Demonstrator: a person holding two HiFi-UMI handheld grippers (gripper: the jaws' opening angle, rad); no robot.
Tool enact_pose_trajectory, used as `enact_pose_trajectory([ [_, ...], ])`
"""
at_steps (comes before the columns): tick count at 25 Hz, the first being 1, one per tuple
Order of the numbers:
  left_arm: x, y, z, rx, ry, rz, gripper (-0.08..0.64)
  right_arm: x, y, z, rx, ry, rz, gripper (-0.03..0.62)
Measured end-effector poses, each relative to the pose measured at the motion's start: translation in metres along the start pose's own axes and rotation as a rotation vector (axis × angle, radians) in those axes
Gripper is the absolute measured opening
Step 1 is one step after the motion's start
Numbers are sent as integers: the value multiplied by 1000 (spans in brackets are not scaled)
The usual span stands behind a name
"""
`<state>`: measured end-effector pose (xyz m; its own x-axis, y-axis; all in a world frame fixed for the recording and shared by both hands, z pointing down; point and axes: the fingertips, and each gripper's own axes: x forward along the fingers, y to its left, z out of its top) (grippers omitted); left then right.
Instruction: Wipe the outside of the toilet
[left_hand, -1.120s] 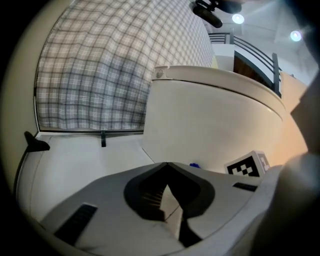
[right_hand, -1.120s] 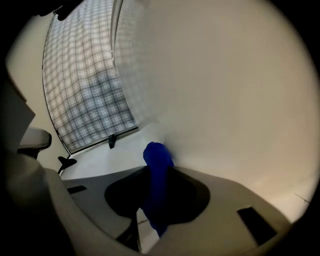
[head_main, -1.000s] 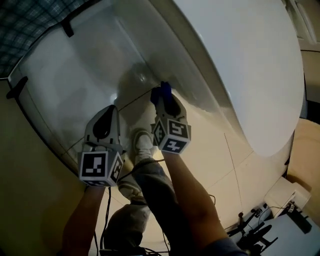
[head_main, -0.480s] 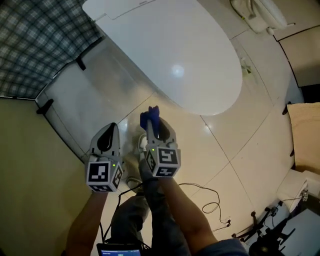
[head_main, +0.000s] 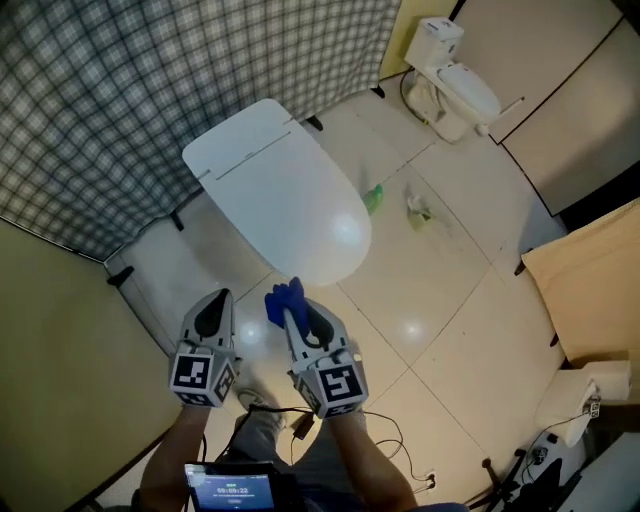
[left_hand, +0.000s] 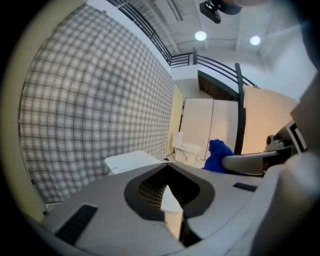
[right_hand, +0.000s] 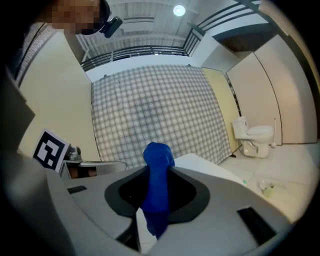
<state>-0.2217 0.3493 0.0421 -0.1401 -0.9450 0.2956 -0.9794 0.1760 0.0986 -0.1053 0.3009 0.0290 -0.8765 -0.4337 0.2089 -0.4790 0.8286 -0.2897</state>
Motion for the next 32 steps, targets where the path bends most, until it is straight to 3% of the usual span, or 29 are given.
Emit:
enact_pose_trajectory([
  [3, 3, -36, 56, 44, -55, 24, 9, -33, -19, 61, -56, -48, 69, 97],
  [8, 21, -106, 129, 79, -161, 148, 9, -85, -93, 131, -120, -102, 213, 97],
  [13, 38, -211, 165, 22, -235, 295, 9, -141, -175, 182, -177, -90, 404, 97],
  [17, 24, -275, 179, -3, -250, 408, 9, -167, -207, 220, -208, -131, 504, 97],
  [23, -20, -313, 206, 31, -267, 520, 9, -196, -181, 248, -223, -133, 649, 97],
  [32, -82, -321, 225, 53, -303, 570, 9, -225, -116, 255, -239, -109, 762, 97],
])
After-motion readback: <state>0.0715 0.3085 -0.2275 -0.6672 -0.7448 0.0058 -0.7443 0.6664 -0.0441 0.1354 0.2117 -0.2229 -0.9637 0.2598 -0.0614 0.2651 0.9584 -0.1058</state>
